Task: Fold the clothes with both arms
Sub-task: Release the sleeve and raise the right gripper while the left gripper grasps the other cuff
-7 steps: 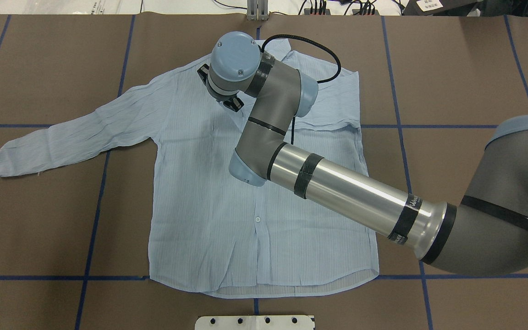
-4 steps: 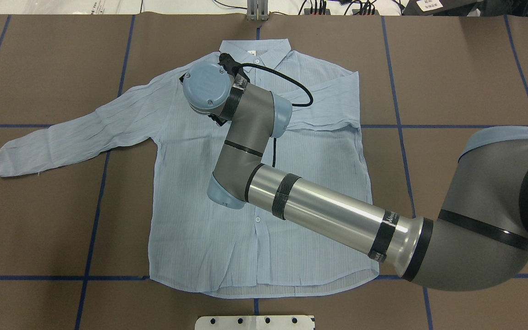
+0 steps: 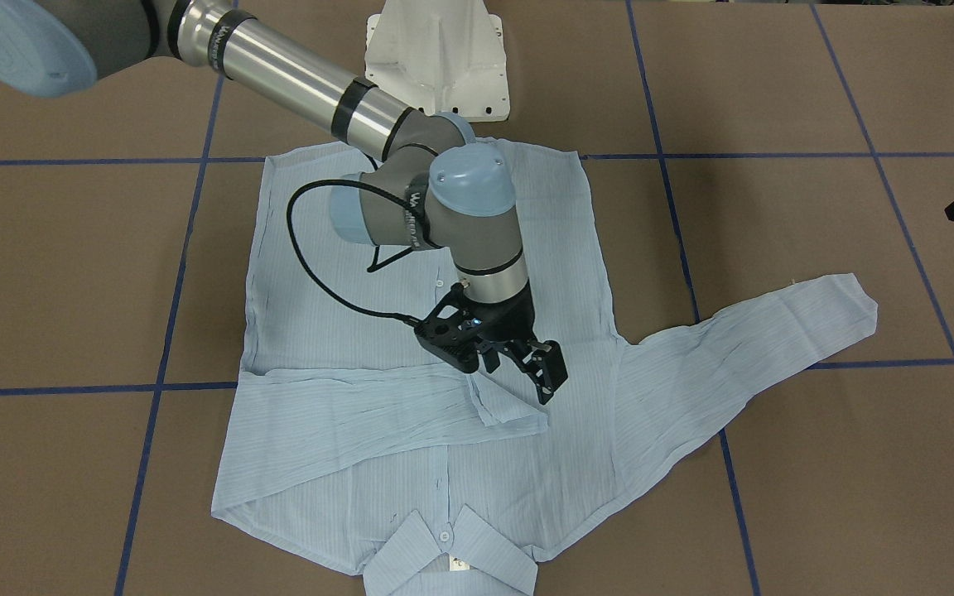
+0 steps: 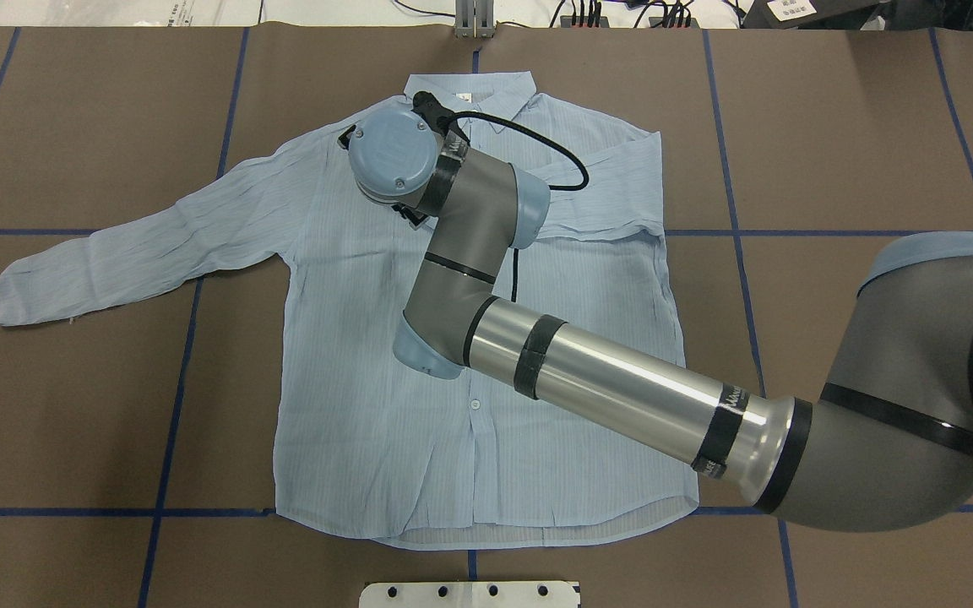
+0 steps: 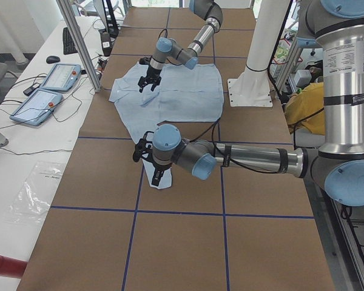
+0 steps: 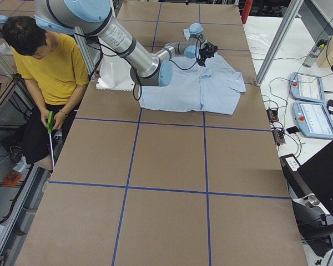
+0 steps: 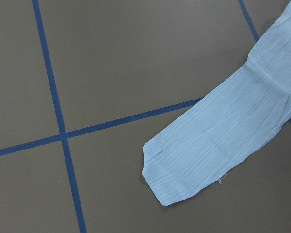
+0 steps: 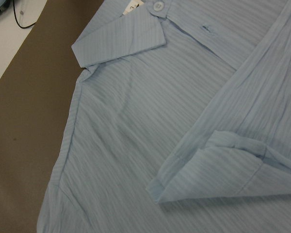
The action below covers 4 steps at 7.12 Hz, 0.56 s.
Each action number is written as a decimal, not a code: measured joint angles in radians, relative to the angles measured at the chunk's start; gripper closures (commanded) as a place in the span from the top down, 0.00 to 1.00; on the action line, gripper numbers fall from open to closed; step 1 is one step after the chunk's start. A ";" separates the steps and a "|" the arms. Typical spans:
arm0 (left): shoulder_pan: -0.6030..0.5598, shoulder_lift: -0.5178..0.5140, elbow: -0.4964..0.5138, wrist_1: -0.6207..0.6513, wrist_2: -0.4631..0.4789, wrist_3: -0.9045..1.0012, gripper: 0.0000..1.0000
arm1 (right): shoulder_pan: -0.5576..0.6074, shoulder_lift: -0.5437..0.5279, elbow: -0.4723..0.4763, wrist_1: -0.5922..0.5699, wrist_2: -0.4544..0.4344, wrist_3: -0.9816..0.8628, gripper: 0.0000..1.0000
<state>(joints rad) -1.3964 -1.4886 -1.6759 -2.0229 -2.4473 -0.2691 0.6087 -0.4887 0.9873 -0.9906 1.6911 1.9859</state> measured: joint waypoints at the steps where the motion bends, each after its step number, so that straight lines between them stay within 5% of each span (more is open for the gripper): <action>1: 0.018 -0.055 0.081 0.000 -0.003 -0.039 0.99 | 0.034 -0.066 0.077 -0.001 0.048 -0.035 0.99; 4: 0.142 -0.161 0.211 -0.076 0.060 -0.135 0.91 | 0.106 -0.177 0.178 0.005 0.134 -0.126 0.99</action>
<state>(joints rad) -1.2549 -1.6500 -1.4652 -2.0990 -2.3870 -0.4036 0.7151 -0.6655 1.1648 -0.9860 1.8252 1.8602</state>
